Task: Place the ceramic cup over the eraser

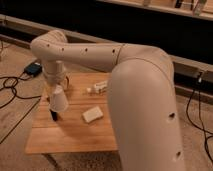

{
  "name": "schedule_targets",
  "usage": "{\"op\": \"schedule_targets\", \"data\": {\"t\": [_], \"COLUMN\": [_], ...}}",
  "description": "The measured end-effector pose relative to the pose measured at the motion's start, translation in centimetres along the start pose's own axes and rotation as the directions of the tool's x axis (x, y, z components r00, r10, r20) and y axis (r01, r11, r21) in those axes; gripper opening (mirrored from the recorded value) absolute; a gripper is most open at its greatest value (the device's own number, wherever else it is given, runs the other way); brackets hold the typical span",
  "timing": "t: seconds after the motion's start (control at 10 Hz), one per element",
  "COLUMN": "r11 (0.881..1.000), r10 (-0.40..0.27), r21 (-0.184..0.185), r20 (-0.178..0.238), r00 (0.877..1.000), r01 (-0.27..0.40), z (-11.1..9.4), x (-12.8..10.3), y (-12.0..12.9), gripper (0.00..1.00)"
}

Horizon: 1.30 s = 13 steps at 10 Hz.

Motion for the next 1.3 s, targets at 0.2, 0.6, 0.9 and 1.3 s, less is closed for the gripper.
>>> {"op": "schedule_targets", "data": {"t": [0.2, 0.6, 0.9, 1.3], "r11": [0.999, 0.995, 0.991, 0.983], "r10": [-0.033, -0.097, -0.131, -0.186], "r21": [-0.007, 0.009, 0.016, -0.004], "r20": [0.0, -0.001, 0.007, 0.012], "r00": [0.999, 0.995, 0.991, 0.983], "r01": [0.033, 0.097, 0.131, 0.186], "z": [0.4, 2.4, 4.2, 7.2], "x": [-0.8, -2.3, -2.8, -2.8], "y": [1.1, 2.0, 2.1, 2.5], "gripper": [0.0, 0.0, 0.0, 0.0]}}
